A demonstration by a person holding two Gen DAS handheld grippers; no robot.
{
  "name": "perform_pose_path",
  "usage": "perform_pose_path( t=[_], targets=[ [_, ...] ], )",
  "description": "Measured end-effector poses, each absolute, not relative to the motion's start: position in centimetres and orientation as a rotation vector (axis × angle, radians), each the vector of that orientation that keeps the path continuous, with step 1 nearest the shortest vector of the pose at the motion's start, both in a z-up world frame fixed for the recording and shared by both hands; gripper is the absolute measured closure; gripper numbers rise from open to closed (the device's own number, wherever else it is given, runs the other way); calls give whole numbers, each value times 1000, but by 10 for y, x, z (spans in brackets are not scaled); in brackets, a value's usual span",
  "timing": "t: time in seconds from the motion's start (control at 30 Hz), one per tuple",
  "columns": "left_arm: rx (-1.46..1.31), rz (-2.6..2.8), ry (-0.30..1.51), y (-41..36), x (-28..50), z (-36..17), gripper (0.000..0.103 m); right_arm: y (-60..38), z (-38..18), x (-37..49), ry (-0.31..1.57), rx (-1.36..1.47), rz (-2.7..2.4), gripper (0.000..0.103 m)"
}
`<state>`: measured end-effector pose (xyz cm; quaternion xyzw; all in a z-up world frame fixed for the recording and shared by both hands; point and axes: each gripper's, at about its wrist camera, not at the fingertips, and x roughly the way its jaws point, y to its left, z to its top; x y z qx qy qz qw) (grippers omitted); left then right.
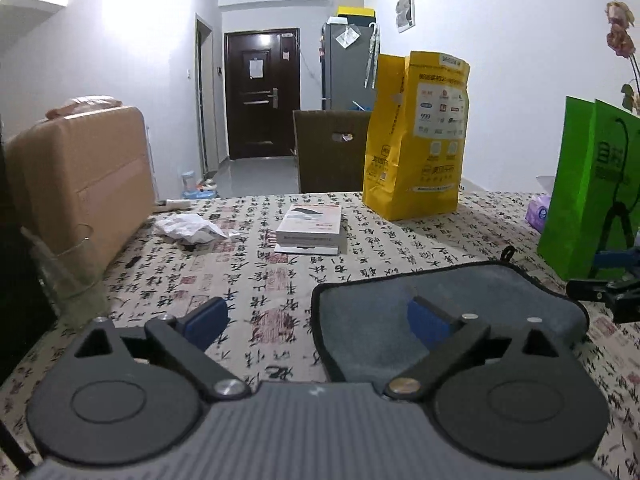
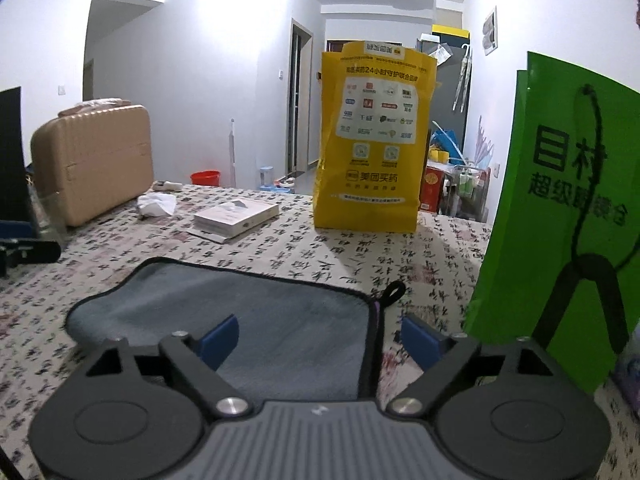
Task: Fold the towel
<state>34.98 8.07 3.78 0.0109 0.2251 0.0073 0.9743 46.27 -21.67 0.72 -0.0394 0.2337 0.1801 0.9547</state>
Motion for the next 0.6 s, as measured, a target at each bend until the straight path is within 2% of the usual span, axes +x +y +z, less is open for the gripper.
perform_pose_path(
  t=[0.6],
  targets=[
    [-35, 33, 455, 77, 271, 34, 0, -218, 7, 365, 471, -46, 331, 9]
  ],
)
